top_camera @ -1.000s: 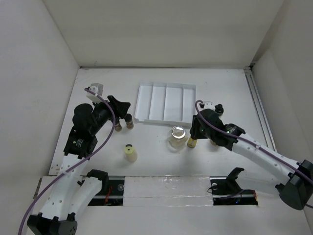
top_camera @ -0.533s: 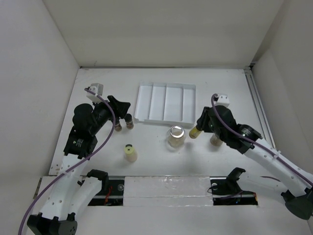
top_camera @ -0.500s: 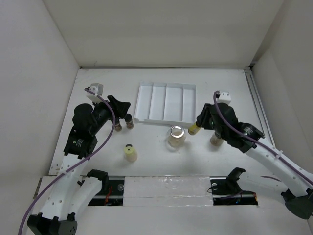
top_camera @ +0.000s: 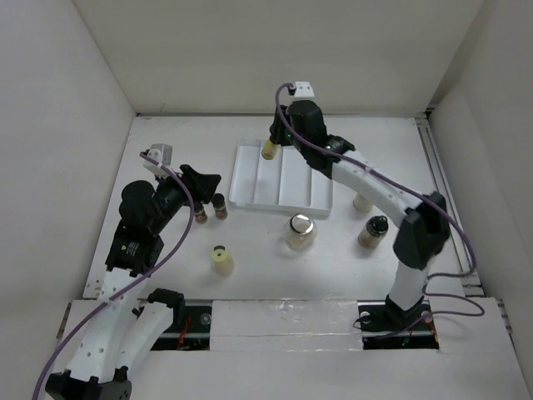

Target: Organize the condiment bottles

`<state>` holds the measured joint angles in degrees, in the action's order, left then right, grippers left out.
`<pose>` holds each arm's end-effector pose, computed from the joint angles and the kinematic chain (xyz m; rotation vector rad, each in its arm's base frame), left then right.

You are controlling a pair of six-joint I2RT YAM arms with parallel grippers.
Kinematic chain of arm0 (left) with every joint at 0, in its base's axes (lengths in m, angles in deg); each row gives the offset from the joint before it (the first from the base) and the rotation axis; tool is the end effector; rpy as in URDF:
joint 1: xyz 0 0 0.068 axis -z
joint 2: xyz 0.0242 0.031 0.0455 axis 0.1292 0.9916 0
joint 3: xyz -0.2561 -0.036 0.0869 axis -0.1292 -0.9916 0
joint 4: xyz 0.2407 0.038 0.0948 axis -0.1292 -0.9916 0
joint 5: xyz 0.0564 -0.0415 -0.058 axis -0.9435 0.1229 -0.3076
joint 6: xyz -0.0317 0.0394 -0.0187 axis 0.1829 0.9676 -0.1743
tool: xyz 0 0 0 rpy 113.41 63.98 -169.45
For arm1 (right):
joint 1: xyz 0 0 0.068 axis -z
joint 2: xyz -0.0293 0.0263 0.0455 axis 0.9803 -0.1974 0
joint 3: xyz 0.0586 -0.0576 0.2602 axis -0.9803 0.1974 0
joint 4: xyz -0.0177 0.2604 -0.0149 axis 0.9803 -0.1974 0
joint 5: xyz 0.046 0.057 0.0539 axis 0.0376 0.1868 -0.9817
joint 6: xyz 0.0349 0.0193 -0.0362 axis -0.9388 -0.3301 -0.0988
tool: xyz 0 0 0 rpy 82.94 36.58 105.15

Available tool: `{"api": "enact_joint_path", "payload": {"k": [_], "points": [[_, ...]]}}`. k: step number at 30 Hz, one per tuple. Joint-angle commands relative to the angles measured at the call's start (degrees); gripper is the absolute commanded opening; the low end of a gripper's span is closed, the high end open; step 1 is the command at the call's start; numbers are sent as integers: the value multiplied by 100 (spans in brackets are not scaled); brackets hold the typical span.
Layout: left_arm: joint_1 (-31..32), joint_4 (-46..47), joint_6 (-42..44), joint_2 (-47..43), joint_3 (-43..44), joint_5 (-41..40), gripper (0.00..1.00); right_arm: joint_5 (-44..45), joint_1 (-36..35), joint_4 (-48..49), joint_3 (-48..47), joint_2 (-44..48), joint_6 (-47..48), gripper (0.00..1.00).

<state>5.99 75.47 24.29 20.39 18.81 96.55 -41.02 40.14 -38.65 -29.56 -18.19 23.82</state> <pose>0.1540 -0.0475 0.3735 0.1064 1.5839 -0.7348 0.3292 0.2478 0.3795 -0.0837 1.8607 0.4247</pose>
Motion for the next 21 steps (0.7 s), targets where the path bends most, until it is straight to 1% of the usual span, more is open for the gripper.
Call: {"api": "enact_joint_path", "payload": {"k": [1, 3, 4, 5, 9, 10, 17, 21], "points": [[-14, 282, 26, -121, -64, -14, 49, -439, 174, 596, -1210, -964, 432, 12], [-14, 282, 26, -173, -64, -14, 49, -501, 332, 394, -1676, -1398, 485, 11], [-14, 282, 26, -173, -64, -14, 49, -501, 332, 306, -2087, -1583, 485, 11], [-14, 282, 26, -173, -64, -14, 49, -554, 332, 305, -2222, -1872, 537, 11], [-14, 282, 26, -173, -64, -14, 49, -554, 455, 122, -2767, -2498, 748, 11], [-14, 282, 26, -173, -64, -14, 49, -398, 455, 69, -2951, -2699, 801, 11], [-14, 282, 26, -121, -64, -14, 49, -203, 455, 121, -3268, -3245, 1074, 11], [-14, 282, 26, -68, -64, 39, 49, -54, 455, -11, -3436, -3491, 1127, 11]]}}
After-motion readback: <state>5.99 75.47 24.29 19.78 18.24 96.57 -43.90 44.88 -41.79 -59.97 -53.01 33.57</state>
